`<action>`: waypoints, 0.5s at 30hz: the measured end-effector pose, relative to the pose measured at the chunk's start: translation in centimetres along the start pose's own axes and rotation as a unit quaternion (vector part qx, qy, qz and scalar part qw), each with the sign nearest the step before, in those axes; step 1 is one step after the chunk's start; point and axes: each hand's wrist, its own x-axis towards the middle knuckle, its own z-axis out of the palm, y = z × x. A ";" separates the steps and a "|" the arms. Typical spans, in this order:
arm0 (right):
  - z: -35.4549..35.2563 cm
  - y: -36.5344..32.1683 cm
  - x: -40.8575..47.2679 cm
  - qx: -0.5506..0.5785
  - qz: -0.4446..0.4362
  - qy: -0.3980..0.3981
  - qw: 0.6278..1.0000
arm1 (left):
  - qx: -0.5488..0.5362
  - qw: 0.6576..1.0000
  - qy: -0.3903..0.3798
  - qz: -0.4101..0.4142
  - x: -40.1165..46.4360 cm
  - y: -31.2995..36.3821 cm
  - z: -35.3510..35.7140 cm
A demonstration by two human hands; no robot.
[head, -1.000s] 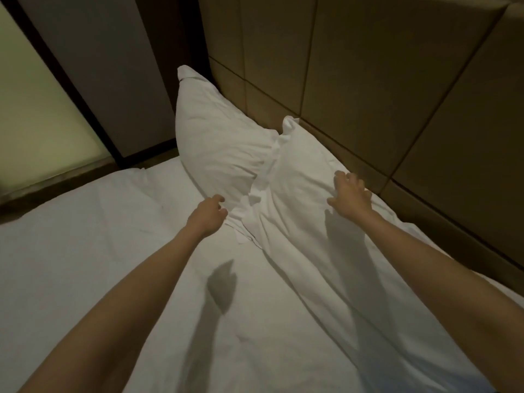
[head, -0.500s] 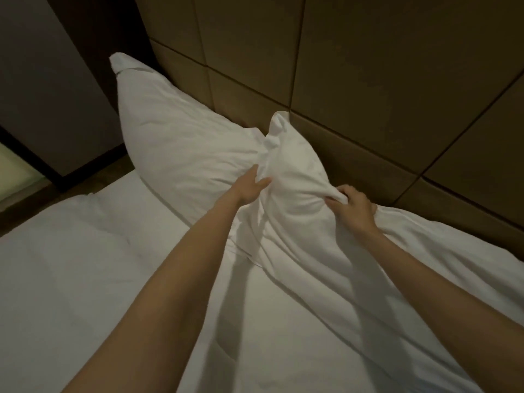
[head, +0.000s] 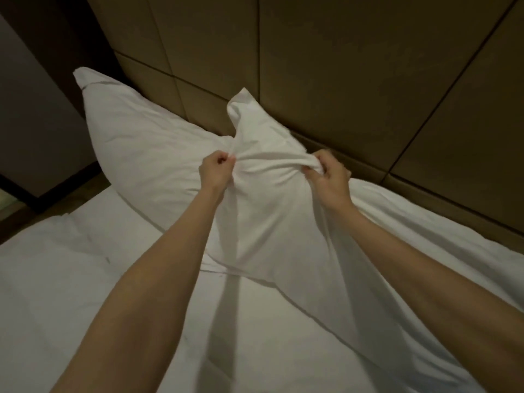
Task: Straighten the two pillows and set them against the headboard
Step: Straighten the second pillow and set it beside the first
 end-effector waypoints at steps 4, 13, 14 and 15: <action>3.0 2.1 -0.1 -0.202 -0.015 -0.146 0.968 | 0.008 0.992 0.071 -0.100 -2.3 -3.8 -1.6; -2.4 3.9 -1.7 -0.357 0.030 -0.186 0.915 | -0.023 0.987 -0.029 -0.156 -7.7 -2.7 -5.4; -3.6 4.3 -2.3 -0.380 0.030 -0.189 0.905 | -0.028 0.987 -0.029 -0.153 -8.7 -2.0 -5.5; -4.8 4.7 -2.8 -0.402 0.040 -0.198 0.893 | -0.029 0.988 -0.036 -0.149 -9.7 -1.3 -5.6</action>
